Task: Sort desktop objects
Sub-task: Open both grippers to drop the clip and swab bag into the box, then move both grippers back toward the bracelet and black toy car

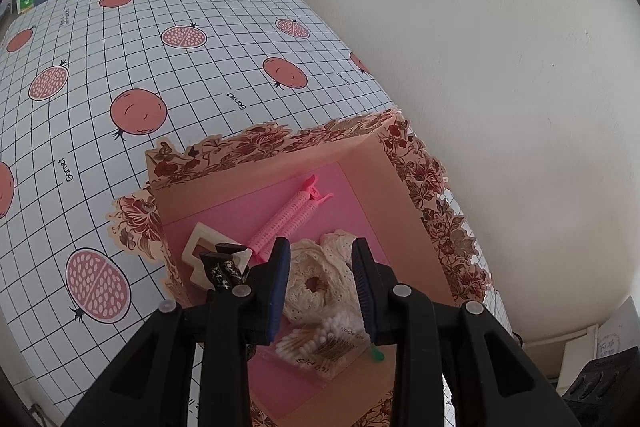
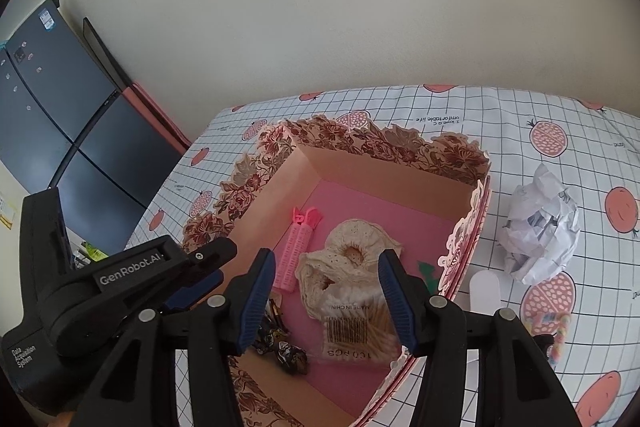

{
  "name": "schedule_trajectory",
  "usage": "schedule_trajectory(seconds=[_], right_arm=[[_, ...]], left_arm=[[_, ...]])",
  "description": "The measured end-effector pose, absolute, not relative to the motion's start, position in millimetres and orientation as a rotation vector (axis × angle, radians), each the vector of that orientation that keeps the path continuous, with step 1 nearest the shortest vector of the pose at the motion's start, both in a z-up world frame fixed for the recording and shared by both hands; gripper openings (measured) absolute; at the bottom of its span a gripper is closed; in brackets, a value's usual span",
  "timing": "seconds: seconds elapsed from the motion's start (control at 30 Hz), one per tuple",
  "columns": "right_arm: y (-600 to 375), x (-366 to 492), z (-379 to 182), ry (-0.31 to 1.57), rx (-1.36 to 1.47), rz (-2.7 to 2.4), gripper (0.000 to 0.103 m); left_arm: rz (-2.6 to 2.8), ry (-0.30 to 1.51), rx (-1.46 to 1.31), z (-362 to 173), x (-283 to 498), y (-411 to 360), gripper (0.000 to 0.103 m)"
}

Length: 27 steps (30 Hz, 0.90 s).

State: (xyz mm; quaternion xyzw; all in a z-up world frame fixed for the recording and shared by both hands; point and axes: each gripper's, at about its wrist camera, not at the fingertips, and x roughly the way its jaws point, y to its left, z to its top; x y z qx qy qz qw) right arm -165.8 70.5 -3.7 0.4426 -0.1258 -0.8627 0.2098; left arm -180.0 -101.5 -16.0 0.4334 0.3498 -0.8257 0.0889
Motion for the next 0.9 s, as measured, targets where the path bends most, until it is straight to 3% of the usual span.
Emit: schedule_trajectory(seconds=[0.4, 0.7, 0.9], right_arm=[[80, -162, 14, -0.366, 1.188, -2.409, 0.059], [102, -157, 30, -0.384, 1.168, -2.441, 0.062], [121, -152, 45, -0.393, 1.145, -2.470, 0.069]], left_arm=[[-2.493, 0.992, 1.290, -7, -178, -93, 0.045], [-2.553, 0.977, 1.282, 9, -175, -80, 0.072], [-2.626, 0.929, 1.269, 27, -173, -62, 0.084]])
